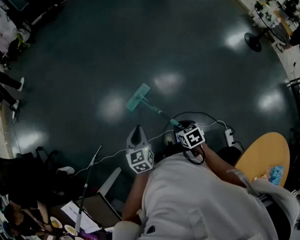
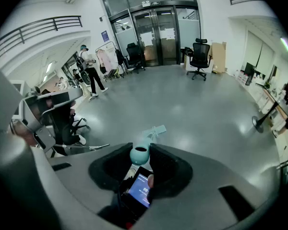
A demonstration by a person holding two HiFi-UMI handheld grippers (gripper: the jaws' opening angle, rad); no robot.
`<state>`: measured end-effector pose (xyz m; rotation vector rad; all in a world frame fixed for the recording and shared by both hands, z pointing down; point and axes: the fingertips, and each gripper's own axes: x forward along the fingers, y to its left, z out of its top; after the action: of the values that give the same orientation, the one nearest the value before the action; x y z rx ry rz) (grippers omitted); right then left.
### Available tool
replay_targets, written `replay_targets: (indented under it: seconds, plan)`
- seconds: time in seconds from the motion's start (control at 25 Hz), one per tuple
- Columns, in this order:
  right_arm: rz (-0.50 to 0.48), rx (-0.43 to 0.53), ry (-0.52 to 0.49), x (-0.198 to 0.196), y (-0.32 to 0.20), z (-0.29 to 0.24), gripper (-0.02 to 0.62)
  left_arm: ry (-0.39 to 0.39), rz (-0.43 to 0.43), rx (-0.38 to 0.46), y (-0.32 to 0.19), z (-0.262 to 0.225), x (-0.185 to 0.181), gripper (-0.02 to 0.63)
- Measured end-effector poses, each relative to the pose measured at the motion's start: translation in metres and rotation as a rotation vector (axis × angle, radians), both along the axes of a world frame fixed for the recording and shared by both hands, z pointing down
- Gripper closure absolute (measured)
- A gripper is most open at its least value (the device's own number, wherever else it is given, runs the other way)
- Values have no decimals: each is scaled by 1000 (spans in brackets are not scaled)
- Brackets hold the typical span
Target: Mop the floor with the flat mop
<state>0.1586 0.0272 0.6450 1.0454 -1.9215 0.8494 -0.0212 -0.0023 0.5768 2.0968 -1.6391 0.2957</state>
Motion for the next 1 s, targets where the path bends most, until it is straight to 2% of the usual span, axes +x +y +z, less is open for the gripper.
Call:
replay_targets:
  seconds: [0.6,0.72,0.88,1.0]
  plan:
    - [-7,1,-9,4,7,5,476,-5,-7,-4,5,3,-6,606]
    - [-38,-26,8,4,17,13,476,-22,-16,5,3,2,-13,605]
    - [-82,-47,43,-7,20,29,476,-36,-40,2,-2,5,-26,605]
    - [-101,-27,60,-27,-7,39,476,-47,-64,-6,-7,8,-38,605]
